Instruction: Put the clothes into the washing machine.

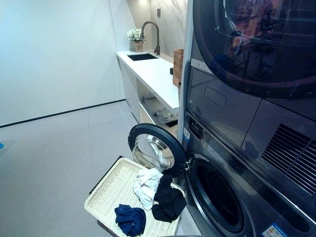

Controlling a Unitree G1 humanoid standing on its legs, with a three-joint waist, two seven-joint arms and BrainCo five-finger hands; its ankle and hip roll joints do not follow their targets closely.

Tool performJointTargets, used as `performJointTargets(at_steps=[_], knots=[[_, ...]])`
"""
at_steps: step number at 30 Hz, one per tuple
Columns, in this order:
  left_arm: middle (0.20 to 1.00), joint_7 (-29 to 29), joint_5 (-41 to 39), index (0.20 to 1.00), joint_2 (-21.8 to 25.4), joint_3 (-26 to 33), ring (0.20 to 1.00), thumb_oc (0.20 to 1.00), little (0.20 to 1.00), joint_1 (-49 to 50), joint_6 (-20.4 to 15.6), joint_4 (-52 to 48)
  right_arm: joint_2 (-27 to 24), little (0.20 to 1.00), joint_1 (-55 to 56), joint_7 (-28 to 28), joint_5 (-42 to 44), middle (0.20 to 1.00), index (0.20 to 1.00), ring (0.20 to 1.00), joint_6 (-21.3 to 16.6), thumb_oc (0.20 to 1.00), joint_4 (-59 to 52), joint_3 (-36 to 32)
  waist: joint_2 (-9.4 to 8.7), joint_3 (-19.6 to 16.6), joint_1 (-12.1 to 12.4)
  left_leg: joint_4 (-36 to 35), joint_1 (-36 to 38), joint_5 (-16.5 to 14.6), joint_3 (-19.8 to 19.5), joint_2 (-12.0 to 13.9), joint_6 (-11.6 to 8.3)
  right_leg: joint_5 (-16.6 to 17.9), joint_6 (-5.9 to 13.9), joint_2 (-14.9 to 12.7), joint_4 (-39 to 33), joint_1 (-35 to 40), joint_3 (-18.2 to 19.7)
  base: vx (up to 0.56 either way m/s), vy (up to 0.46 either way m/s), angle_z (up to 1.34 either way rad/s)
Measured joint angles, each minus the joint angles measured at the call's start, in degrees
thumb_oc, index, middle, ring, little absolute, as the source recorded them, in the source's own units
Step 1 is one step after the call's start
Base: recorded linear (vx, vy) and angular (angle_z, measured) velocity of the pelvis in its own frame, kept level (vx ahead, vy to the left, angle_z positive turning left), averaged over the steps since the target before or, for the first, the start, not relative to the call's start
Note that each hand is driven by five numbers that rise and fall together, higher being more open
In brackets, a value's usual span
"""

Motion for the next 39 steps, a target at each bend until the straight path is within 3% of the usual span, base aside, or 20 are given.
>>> performJointTargets(at_steps=[4, 12, 17, 19, 24, 29, 34, 39], knots=[[1.0, 1.9, -4.7, 1.0, 0.2, -1.2, 1.0, 1.0, 1.0, -2.3, -3.3, -1.9, -0.4, 1.0, -3.8, -0.3, 2.8, 1.0, 1.0, 1.0, -0.6, 1.0, -0.8, 0.6, 0.38, 3.0, -0.1, 0.1, -4.7, 1.1, -0.3, -0.4, 0.29, 1.1, -0.25, -0.2, 0.0, -4.8, 0.1, -0.21, 0.029, -0.01], [1.0, 11.8, -17.1, 1.0, 0.6, -1.3, 1.0, 1.0, 1.0, -13.7, -13.1, -14.4, -4.3, 1.0, -18.5, -2.5, 8.4, 1.0, 1.0, 1.0, -5.3, 1.0, -9.4, 0.9, 3.74, 17.3, 0.0, 0.4, -14.1, 4.1, -1.2, -1.5, 0.33, 4.6, -0.83, -0.3, 0.4, -14.5, 0.6, -0.15, 0.052, 0.0], [1.0, 18.6, -18.0, 1.0, 2.2, -1.3, 1.0, 1.0, 1.0, -19.0, -17.6, -18.8, -5.2, 1.0, -24.2, -3.2, 10.1, 1.0, 1.0, 1.0, -7.6, 1.0, -11.0, 1.1, 3.42, 22.9, 0.0, 2.4, -19.5, 4.5, -1.5, -1.7, 0.21, 5.3, -1.01, -0.5, 1.4, -19.5, 1.0, -0.15, -0.004, -0.01], [1.0, 22.2, -17.9, 1.0, 3.2, -1.4, 1.0, 1.0, 1.0, -23.8, -18.4, -20.2, -5.8, 1.0, -27.2, -3.8, 11.4, 1.0, 1.0, 1.0, -8.4, 1.0, -11.0, 1.3, 3.0, 26.8, 0.1, 3.6, -21.9, 4.5, -1.9, -1.7, 0.24, 5.3, -1.14, -0.5, 2.6, -21.9, 1.1, -0.14, -0.065, 0.03], [1.0, 32.0, -13.3, 1.0, 7.9, -1.5, 1.0, 1.0, 1.0, -31.8, -18.5, -22.9, -6.6, 1.0, -31.7, -5.1, 14.1, 1.0, 1.0, 1.0, -9.9, 1.0, -13.1, 3.2, 0.75, 29.4, 0.0, 7.5, -29.8, 4.4, -3.5, -1.7, 0.19, 4.4, -1.73, -0.8, 7.8, -30.2, 1.5, -0.09, -0.049, 0.02], [1.0, 44.2, 3.0, 1.0, 14.0, -7.0, 1.0, 1.0, 1.0, -38.2, -17.1, -25.5, -7.8, 1.0, -33.0, -5.9, 15.3, 1.0, 1.0, 1.0, -11.1, 1.0, -17.4, 5.6, 0.04, 29.7, -0.2, 11.6, -38.0, 4.0, -4.7, -1.9, 0.32, 3.7, -1.96, -1.0, 11.9, -38.4, 2.5, -0.06, -0.001, 0.0], [1.0, 47.0, 13.5, 1.0, 17.3, -11.8, 1.0, 1.0, 1.0, -41.3, -13.8, -25.7, -9.4, 1.0, -35.0, -5.6, 15.8, 1.0, 1.0, 1.0, -11.5, 1.0, -19.0, 6.8, -0.42, 29.6, -1.7, 14.4, -44.8, 3.6, -6.6, -2.2, 0.11, 3.5, -2.31, -0.9, 14.1, -44.9, 3.4, -0.01, 0.012, 0.02], [1.0, 43.0, 17.7, 1.0, 18.4, -17.8, 1.0, 1.0, 1.0, -45.6, -8.5, -21.1, -10.8, 1.0, -37.5, -4.5, 16.6, 1.0, 1.0, 1.0, -11.7, 1.0, -20.1, 8.0, -1.14, 29.8, -2.6, 16.0, -50.0, 3.4, -7.3, -2.4, 0.0, 3.9, -2.39, -0.8, 15.1, -49.8, 3.7, 0.0, 0.037, 0.0]])
